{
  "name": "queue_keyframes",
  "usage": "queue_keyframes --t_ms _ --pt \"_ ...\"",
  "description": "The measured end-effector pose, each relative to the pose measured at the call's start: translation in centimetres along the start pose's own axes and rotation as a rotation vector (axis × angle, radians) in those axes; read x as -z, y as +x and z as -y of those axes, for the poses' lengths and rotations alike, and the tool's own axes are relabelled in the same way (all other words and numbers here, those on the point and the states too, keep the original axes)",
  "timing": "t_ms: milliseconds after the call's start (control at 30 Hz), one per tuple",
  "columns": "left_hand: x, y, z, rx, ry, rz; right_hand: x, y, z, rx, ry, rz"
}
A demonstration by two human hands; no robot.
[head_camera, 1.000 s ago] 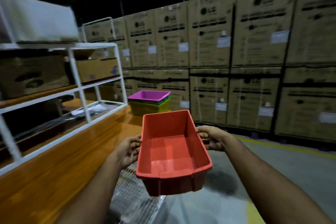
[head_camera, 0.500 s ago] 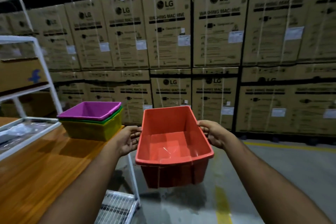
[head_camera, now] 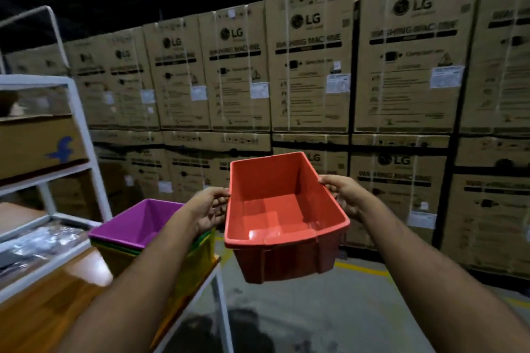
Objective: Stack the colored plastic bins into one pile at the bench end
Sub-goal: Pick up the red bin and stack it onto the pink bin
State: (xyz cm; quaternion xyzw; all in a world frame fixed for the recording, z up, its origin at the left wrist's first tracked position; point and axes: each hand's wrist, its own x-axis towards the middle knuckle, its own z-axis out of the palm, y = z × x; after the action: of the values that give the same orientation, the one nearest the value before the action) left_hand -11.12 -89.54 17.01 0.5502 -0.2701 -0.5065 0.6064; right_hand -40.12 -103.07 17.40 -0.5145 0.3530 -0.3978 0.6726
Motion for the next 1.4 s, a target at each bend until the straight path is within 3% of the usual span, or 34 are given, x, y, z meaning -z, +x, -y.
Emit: queue_keyframes --t_ms 200,433,700,967,1400 --pt "7.4 5.1 -4.0 -0.067 -0.019 -0.178 -8.6 12.7 0.1 -0.055 -0.004 0.257" --pt "14.4 7.1 -9.7 -0.211 0.006 -0.566 -22.4 27.6 1.3 -0.111 -0.045 0.603" --pt "18.9 6.5 -11.2 -0.266 -0.098 -0.841 -33.9 35.6 -0.6 -0.172 -0.124 0.909" --pt "22.4 5.8 -8.3 -0.190 -0.140 -0.925 -37.3 37.5 -6.5 -0.266 -0.148 1.045" --pt "22.5 6.0 -4.1 -0.175 -0.191 -0.878 -36.8 38.8 -10.8 -0.298 -0.158 1.176"
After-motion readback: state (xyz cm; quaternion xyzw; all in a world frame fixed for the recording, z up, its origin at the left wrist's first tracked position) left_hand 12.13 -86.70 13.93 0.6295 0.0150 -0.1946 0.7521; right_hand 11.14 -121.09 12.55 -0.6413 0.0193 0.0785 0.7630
